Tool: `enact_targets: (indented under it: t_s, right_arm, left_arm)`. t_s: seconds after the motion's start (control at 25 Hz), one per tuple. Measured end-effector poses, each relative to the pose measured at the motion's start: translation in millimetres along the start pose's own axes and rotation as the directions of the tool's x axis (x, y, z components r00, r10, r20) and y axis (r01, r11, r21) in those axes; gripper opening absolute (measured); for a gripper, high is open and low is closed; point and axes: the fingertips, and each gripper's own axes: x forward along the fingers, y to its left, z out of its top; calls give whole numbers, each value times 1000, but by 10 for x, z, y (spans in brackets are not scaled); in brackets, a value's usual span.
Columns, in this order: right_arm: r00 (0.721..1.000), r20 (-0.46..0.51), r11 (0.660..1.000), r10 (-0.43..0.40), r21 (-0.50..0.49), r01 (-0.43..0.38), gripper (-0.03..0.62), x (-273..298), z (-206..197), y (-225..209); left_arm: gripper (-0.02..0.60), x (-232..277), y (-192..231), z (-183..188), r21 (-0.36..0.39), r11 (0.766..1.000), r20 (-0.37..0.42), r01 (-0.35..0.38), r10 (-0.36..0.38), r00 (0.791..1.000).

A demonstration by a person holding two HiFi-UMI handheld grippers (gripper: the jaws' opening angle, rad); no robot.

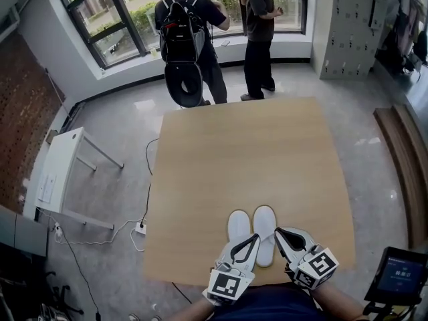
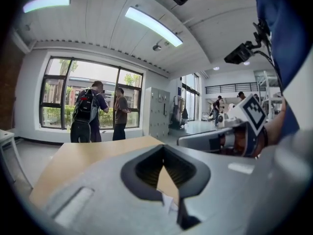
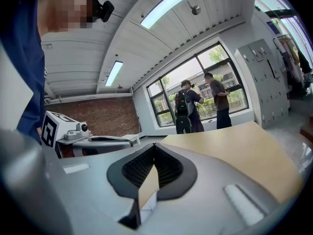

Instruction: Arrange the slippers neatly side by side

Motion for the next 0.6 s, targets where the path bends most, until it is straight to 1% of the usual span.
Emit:
enact_targets:
  t_s: [0.16,0.28,0.44,0.6]
  right_arm:
    - [1000,-8,1000,13,-18,-13,9,3,7,53]
    - [1000,-11,999,12,-29,-13,9,12,-3,71]
    - [1000,8,999,17,-33,-16,9,49,54,104]
    - [1000,-14,999,16,-47,-16,9,23,-12,90]
  left_arm:
    - [3,-10,17,-56,-11,1000,-16,-11,11,1000]
    - [3,-2,26,-107,-27,1000,-36,-6,5,999]
    - [3,10,40,-150,-57,998,-52,0,-3,999]
    - [3,6,66,-165,-49,999,-47,-9,6,999]
